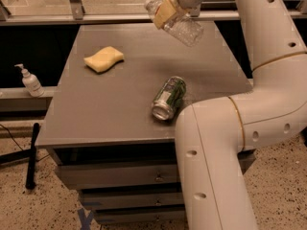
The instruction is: Place water bottle upright
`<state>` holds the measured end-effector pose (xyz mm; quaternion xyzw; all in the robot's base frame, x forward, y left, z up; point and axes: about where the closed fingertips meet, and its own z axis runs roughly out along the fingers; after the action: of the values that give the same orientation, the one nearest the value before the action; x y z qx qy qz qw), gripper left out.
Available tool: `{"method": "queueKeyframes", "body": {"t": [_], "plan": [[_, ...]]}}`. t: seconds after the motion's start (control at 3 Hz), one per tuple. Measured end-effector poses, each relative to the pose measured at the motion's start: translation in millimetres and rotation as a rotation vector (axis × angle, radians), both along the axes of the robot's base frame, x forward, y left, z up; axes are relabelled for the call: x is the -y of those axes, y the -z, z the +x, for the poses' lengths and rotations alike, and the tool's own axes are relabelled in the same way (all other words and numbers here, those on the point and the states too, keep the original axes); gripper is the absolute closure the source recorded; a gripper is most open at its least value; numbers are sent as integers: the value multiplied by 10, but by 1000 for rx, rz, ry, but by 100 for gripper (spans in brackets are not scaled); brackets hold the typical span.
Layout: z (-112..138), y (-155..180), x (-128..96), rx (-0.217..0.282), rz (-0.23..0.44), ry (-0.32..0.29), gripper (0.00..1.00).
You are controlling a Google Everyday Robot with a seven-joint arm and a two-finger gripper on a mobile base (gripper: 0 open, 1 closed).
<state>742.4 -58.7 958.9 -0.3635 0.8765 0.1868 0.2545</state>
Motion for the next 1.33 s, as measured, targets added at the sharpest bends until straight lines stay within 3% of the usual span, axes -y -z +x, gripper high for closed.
{"method": "queueKeyframes", "body": {"t": [0.67, 1.0, 1.33], "plan": [[95, 55, 52, 15, -31, 41, 100], [163, -2, 156, 59, -47, 101, 100], [77, 11, 174, 20, -29, 133, 100]]}}
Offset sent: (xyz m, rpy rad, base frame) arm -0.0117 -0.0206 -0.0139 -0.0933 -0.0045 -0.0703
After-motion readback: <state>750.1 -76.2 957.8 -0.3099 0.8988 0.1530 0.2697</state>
